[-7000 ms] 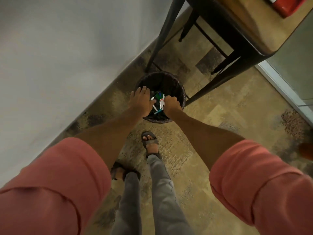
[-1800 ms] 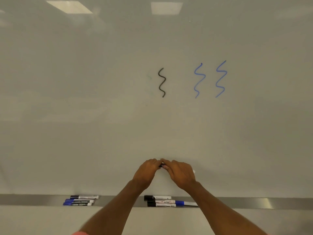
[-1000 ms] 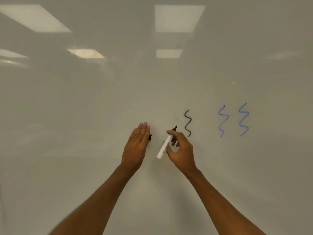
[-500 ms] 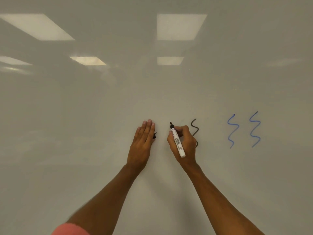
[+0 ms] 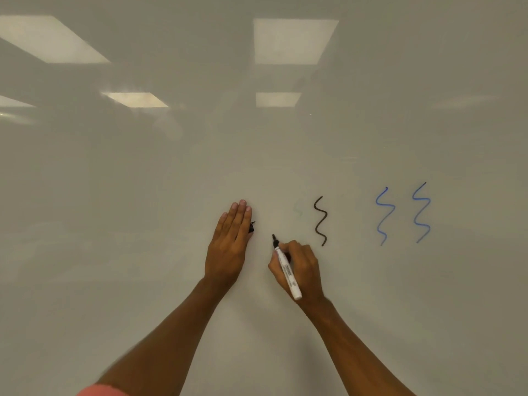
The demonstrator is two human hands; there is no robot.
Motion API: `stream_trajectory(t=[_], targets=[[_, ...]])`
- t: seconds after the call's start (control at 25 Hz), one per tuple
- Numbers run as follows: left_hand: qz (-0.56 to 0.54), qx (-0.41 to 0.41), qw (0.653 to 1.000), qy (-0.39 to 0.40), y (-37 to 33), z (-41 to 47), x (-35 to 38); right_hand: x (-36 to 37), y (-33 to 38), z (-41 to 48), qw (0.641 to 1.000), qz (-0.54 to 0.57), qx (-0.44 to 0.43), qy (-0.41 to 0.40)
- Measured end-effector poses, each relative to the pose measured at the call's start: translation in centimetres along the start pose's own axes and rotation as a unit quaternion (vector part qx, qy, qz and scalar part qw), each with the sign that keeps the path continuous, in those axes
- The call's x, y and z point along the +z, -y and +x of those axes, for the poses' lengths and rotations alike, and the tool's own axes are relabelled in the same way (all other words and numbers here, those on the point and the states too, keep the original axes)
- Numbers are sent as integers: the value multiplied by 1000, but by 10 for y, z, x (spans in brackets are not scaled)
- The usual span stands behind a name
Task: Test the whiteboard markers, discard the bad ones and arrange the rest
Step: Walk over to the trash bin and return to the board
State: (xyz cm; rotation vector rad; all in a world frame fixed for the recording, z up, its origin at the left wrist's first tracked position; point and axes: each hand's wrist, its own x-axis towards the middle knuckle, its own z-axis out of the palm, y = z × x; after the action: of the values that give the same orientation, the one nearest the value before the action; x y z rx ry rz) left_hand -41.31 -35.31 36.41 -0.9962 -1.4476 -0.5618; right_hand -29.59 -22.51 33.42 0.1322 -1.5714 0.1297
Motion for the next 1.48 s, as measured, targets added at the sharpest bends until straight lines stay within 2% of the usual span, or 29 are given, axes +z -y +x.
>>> stream_trajectory(t=[0.08,0.2,0.36,0.48,0.56,0.68,0.76,0.88,1.0,1.08,1.16,1.32,1.48], targets=[[0,2,1000,-3,-1,0,0,-8,-6,-11,1000,-16,-16,14],[-3,-4,1000,1,-3,0,0,-17,-5,-24,999,-33,34,-2],[-11,-6,1000,22,-4,0,-8,-19,6,-39,996,-64,-13,63],[6,-13,999,43,-9,1,-18,-39,0,-48,996,-44,31,74],[18,-15,999,45,-15,-1,-25,-55,-5,-59,991,-59,38,118],[9,49,997,52,-36,-29,-28,-77,-13,-81,973,-95,48,203],[-27,81,993,80,-62,-58,-31,-92,-14,-94,966,-65,87,234],[-110,46,984,136,-104,-103,-34,-114,-11,-112,959,22,152,239],[-194,-57,950,239,-142,-136,-37,-133,-11,-134,944,4,161,289],[-265,-181,896,309,-164,-152,-42,-150,-16,-155,907,-11,192,375],[-319,-255,841,355,-181,-166,-42,-169,-23,-177,873,-32,221,433],[-336,-281,807,395,-207,-179,-41,-197,-32,-204,872,-29,203,444],[-343,-265,794,426,-227,-182,-36,-209,-39,-211,878,-22,204,432]])
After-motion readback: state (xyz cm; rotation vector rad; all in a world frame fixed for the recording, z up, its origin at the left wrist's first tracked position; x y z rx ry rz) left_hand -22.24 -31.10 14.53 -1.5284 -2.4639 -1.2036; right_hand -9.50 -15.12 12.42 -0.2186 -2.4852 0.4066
